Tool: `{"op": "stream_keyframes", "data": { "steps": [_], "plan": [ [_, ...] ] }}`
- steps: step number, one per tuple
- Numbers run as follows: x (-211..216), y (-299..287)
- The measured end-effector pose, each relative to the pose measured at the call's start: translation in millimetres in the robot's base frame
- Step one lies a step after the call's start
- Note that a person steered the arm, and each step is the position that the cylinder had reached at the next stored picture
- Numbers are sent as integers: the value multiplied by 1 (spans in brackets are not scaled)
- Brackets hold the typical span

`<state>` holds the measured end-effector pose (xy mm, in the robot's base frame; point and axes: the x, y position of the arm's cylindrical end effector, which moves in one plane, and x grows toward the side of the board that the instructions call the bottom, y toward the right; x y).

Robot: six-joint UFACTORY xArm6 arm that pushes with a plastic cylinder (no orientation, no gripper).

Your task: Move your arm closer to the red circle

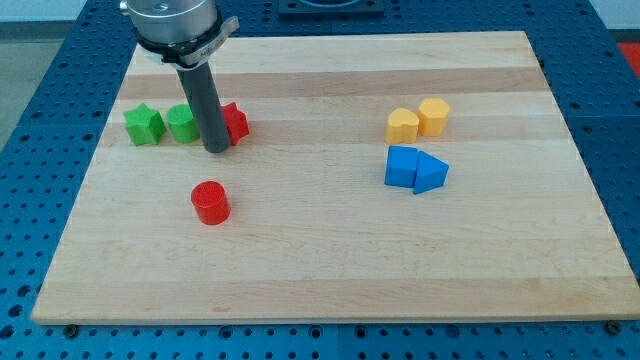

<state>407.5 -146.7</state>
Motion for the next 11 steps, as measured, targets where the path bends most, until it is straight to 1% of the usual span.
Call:
{"op": "stream_keyframes", "data": {
  "steps": [2,3,5,6,7,8,9,11],
  "plan": [
    [34,0],
    [34,14],
    [32,15],
    [32,-11],
    [40,-39],
    [62,-61],
    [82,-61],
    [85,-59]
  ]
}}
